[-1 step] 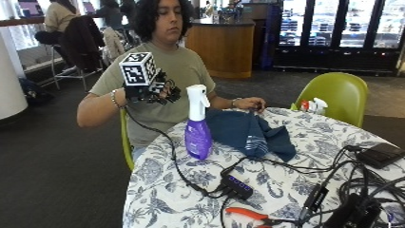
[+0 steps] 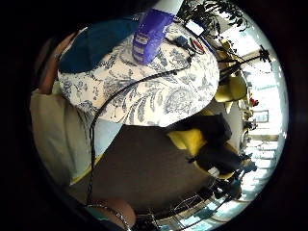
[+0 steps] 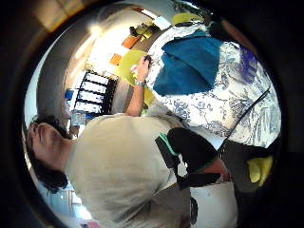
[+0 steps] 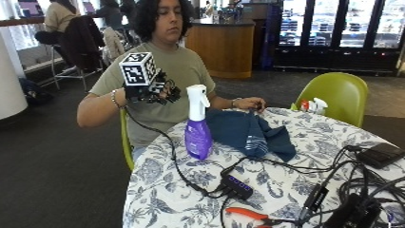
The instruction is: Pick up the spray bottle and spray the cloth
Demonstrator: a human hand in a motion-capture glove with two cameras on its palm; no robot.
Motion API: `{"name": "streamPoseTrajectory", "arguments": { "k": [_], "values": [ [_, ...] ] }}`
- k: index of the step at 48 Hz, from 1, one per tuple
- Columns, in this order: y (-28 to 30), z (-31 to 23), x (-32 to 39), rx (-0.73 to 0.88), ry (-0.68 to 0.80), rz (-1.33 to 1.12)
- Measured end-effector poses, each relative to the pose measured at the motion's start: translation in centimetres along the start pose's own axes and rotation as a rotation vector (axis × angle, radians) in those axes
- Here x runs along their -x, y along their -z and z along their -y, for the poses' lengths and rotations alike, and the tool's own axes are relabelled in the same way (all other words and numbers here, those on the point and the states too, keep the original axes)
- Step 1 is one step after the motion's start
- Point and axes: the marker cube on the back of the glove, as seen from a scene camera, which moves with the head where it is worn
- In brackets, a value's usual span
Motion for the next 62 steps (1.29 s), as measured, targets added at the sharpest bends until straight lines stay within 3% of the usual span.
{"name": "streamPoseTrajectory", "arguments": {
  "k": [5, 21, 29, 36, 51, 62],
  "values": [
    [-0.3, -2.6, 0.1, -0.018, -0.078, 0.016],
    [-0.3, -2.4, 0.1, -0.028, -0.086, 0.015],
    [-0.2, -2.1, -0.6, -0.124, -0.164, 0.092],
    [-0.3, -1.3, -2.6, -0.238, -0.261, 0.252],
    [-2.5, 4.7, -8.7, -0.503, -0.495, 0.900],
    [-4.4, 11.0, -11.3, -0.681, -0.542, 0.966]
  ]
}}
